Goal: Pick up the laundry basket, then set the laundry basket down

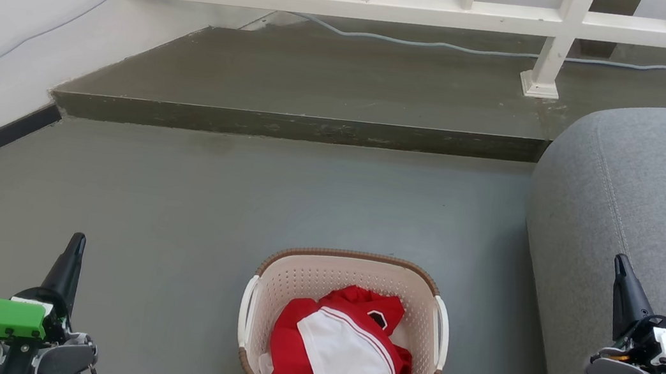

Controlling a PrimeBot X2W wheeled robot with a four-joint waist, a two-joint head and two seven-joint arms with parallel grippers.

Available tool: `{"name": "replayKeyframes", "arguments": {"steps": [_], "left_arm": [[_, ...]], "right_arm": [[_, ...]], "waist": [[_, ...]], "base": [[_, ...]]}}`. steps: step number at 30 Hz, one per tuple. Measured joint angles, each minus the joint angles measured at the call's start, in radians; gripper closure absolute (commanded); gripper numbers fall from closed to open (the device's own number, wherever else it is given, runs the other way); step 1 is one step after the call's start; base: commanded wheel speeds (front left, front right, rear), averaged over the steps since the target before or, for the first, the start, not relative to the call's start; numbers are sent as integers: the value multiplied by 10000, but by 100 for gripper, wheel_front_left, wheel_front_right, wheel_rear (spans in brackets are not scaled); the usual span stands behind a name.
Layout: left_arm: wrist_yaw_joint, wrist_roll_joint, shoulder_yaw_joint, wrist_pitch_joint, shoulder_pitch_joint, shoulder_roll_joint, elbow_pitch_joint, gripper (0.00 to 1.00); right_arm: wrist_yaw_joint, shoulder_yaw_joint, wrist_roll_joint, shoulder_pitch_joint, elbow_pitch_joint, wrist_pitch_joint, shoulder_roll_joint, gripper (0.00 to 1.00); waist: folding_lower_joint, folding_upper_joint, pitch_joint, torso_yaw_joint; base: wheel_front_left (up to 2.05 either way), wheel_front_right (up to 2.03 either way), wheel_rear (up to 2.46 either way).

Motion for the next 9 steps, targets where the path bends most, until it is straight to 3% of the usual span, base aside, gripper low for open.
{"name": "replayKeyframes", "arguments": {"steps": [9], "left_arm": [[0,-6,-2,0,0,-2,-2,100]], "right_arm": [[2,-2,0,0,-2,0,2,100]], "waist": [[0,0,0,0]], "base": [[0,0,0]]}}
